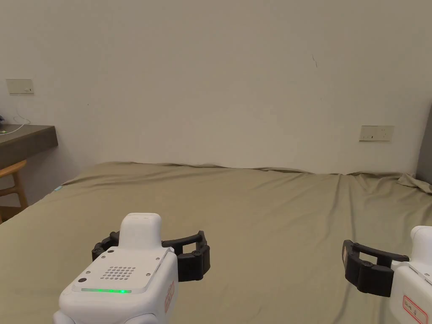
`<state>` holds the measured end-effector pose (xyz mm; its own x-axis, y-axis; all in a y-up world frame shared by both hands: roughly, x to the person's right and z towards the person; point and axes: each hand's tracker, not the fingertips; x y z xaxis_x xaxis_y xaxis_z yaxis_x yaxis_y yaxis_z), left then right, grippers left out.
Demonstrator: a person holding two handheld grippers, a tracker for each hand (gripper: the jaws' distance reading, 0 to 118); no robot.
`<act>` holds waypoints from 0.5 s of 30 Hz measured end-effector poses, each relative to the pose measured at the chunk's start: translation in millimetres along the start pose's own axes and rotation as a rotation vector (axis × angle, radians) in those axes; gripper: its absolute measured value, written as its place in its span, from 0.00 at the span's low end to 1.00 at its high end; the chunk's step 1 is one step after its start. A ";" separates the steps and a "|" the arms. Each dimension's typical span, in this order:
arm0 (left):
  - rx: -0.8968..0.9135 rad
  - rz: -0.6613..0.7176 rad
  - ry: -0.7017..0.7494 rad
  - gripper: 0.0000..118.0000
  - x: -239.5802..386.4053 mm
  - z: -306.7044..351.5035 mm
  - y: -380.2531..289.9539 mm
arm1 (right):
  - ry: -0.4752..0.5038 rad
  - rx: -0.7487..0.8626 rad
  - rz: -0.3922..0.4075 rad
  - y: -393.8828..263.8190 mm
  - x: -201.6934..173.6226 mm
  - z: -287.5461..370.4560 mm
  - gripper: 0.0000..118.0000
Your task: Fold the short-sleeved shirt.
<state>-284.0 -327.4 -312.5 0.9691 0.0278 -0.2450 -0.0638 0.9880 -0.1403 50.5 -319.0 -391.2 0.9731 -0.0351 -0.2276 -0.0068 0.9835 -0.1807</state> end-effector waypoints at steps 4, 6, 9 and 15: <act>-0.004 0.000 0.004 1.00 1.1 -0.7 2.3 | -0.005 -0.005 -0.018 2.7 1.2 -1.1 1.00; -0.010 0.006 0.002 1.00 2.0 -1.1 2.8 | -0.009 -0.010 -0.017 3.7 1.3 -1.5 1.00; -0.012 0.002 -0.003 1.00 4.4 -1.2 2.5 | 0.008 -0.014 -0.023 3.8 1.7 -0.8 1.00; -0.019 0.003 -0.006 1.00 6.7 -1.7 1.3 | 0.000 -0.050 -0.048 3.7 3.9 -2.1 1.00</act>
<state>-277.9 -326.2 -316.0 0.9704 0.0318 -0.2394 -0.0712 0.9849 -0.1576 53.7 -316.0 -394.8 0.9726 -0.0818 -0.2174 0.0281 0.9706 -0.2392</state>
